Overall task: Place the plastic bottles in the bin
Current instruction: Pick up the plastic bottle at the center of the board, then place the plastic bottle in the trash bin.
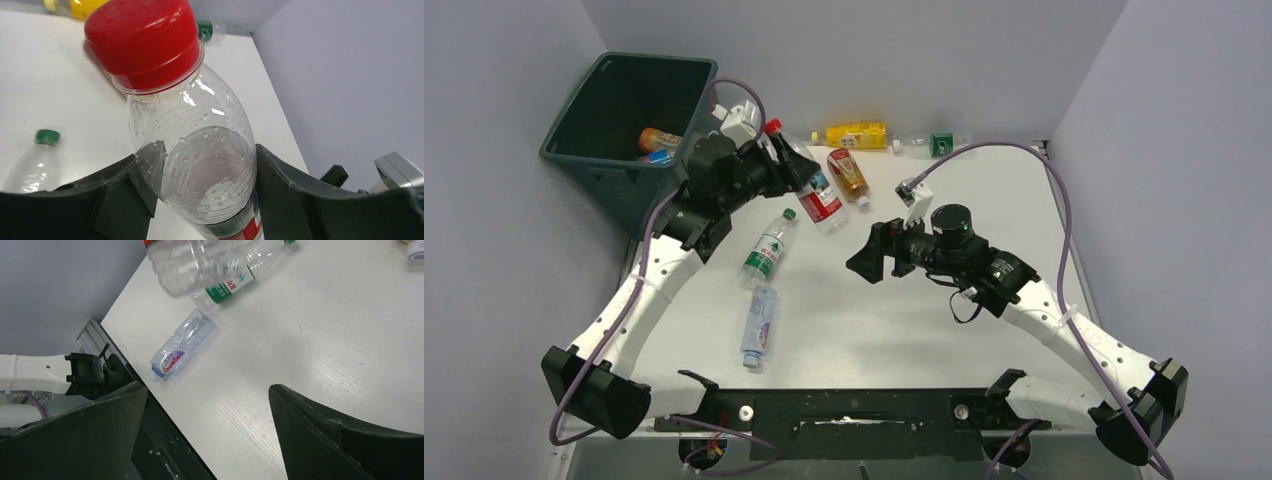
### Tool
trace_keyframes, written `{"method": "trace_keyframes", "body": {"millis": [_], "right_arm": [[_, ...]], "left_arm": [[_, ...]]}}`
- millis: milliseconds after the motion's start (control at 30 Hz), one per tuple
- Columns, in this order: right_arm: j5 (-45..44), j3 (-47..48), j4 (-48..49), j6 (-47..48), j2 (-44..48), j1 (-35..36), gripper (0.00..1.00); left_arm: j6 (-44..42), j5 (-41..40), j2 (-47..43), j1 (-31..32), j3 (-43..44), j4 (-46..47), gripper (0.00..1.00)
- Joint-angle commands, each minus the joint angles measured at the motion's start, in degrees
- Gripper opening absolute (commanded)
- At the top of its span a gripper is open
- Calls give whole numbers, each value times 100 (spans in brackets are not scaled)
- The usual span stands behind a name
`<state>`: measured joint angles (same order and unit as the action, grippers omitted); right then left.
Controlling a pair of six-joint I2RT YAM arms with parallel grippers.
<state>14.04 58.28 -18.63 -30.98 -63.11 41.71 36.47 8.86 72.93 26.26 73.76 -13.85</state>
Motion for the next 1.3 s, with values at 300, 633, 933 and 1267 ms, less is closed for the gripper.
{"method": "trace_keyframes", "body": {"millis": [300, 633, 933, 1267], "right_arm": [[-277, -71, -48, -101, 274, 21, 98], [-321, 68, -337, -49, 189, 14, 98], [-408, 267, -602, 52, 58, 12, 98], [-287, 578, -574, 233, -408, -529, 98]], "left_arm": [[-975, 877, 539, -2556, 2332, -571, 56], [-1014, 1030, 1189, -4167, 3606, -467, 57], [-998, 758, 1620, -4715, 3657, 12, 57], [-1337, 430, 1849, -4707, 2897, 550, 58]]}}
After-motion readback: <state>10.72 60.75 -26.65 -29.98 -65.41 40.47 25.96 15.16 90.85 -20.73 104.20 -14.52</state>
